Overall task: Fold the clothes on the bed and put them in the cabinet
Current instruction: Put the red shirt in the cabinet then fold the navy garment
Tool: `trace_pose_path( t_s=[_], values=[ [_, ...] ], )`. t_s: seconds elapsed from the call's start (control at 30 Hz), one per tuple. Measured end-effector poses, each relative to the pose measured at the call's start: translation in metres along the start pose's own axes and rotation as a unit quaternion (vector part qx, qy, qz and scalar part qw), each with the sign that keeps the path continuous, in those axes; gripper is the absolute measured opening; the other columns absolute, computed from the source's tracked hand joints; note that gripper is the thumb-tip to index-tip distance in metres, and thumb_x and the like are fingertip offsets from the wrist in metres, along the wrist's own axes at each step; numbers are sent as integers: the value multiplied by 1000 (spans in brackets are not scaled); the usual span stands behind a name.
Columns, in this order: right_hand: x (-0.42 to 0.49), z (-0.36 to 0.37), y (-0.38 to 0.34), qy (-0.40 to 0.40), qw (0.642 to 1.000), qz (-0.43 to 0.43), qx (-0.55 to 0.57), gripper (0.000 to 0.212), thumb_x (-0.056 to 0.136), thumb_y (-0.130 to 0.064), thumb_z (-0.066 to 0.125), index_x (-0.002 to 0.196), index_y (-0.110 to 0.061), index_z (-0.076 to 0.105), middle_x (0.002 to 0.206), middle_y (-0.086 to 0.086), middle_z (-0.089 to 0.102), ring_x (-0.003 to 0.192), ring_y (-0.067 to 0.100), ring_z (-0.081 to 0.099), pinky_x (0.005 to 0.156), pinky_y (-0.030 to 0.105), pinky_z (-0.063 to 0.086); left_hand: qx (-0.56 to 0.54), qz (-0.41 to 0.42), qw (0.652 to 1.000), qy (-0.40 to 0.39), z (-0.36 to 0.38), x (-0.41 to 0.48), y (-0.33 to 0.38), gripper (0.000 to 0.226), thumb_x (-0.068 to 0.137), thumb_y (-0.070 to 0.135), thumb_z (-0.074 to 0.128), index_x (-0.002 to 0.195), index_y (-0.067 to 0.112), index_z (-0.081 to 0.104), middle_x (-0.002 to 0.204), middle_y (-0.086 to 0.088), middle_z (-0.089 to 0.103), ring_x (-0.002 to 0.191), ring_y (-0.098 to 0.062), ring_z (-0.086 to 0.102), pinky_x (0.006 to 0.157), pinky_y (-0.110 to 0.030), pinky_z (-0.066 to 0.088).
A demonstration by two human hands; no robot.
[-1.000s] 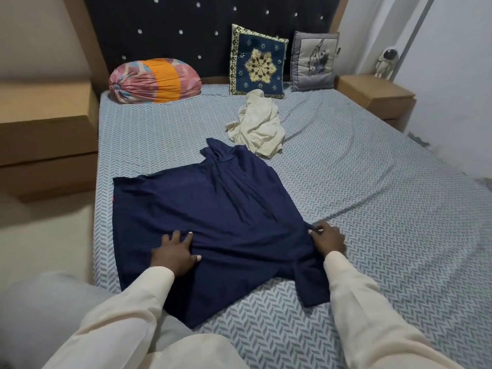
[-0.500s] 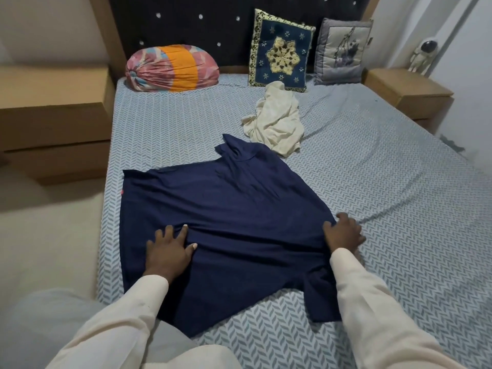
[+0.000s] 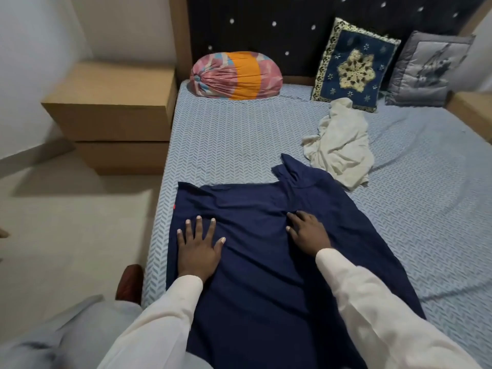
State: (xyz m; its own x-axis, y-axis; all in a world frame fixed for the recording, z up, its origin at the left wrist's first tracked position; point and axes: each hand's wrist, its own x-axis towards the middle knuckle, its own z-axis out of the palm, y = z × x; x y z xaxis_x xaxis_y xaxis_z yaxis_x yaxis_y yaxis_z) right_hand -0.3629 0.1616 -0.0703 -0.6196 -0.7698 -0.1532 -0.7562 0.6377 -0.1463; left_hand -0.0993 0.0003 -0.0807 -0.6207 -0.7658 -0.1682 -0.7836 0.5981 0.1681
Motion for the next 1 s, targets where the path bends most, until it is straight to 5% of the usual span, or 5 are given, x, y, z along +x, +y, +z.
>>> trace_pose_path(
  t_s=[0.13, 0.3, 0.43, 0.57, 1.0],
  values=[
    [59, -12, -9, -43, 998, 27, -33, 51, 99, -43, 42, 148, -33, 34, 156, 1, 32, 139, 28, 32, 106, 45, 35, -7, -11, 1000, 20, -1, 39, -20, 75, 89, 62, 8, 151, 27, 33, 158, -15, 25, 146, -40, 17, 117, -54, 5],
    [122, -39, -19, 29, 998, 42, 40, 27, 95, -24, 42, 122, -27, 43, 119, 15, 63, 99, 36, 62, 73, 40, 44, 4, -16, 999, 43, -29, 97, -35, 58, 99, 44, 31, 154, 28, 23, 159, -9, 25, 135, -35, 35, 105, -51, 27],
    [160, -61, -11, -103, 993, -18, -45, 37, 90, -25, 49, 124, -40, 47, 128, 10, 59, 103, 32, 63, 87, 40, 49, -24, 13, 1000, -2, -61, 151, -63, 56, 96, 22, 47, 148, 26, 29, 149, -8, 31, 115, -35, 53, 90, -44, 46],
    [192, -77, -9, -162, 986, 27, -21, 5, 88, -25, 59, 86, -30, 60, 78, 1, 69, 70, 27, 70, 67, 33, 55, 12, 53, 997, -63, -88, 188, -85, 20, 93, 29, 57, 113, 22, 58, 121, -8, 52, 109, -31, 54, 83, -36, 44],
    [213, -37, -15, 33, 988, 147, -44, 29, 88, -17, 47, 114, -13, 37, 108, 26, 65, 102, 41, 63, 76, 42, 44, -117, -129, 981, 84, -62, 199, -78, 25, 94, 21, 51, 117, 11, 53, 118, -12, 61, 111, -33, 54, 78, -39, 43]
  ],
)
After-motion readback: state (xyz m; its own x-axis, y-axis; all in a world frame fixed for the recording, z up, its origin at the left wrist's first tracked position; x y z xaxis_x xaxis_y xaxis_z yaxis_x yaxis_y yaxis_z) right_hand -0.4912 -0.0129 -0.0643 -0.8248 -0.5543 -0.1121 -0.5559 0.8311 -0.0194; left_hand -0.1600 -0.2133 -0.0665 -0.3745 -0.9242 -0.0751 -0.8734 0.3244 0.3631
